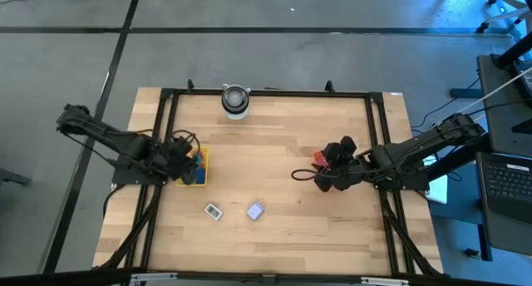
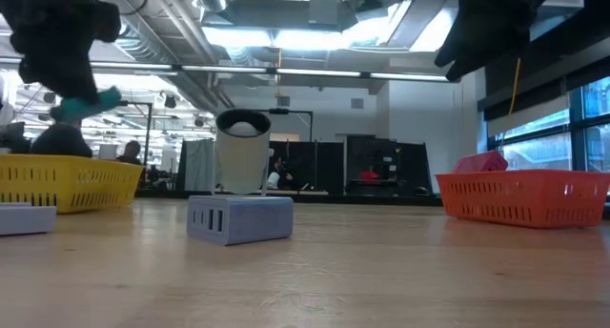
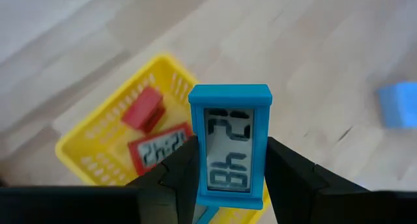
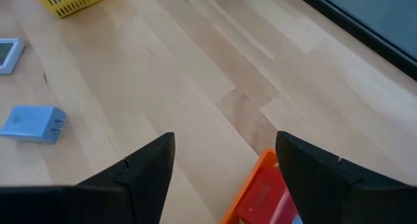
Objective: Pick & Place Office items
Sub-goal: Put the light blue digital clock into the yellow basket
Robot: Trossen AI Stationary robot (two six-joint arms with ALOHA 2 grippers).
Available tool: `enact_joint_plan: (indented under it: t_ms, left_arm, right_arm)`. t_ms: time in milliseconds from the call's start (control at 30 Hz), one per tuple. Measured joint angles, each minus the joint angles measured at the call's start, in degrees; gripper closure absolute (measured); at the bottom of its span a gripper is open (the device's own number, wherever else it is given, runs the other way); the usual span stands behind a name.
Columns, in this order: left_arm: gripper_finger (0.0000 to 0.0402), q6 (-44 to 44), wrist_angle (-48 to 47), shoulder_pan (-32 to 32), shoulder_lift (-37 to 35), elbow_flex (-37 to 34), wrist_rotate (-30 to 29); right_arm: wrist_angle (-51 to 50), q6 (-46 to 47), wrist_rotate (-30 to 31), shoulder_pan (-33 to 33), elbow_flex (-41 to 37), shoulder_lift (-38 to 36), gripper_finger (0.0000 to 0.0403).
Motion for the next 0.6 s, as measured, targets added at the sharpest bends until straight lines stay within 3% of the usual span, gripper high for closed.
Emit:
enact_joint_plan:
  t_ms: [333, 600]
  left_arm:
    - [0.0261, -0.8, -1.7, 2.6, 11.0, 0.0, 5.7]
    - [0.0261, -0.2, -1.6, 2.9, 14.9, 0.0, 6.8]
  right_arm:
    - [0.9, 0.2, -0.3, 0.0, 0.0, 0.0, 0.0134]
    - [1.1, -1.1, -1.1, 0.0, 0.0, 0.0, 0.0134]
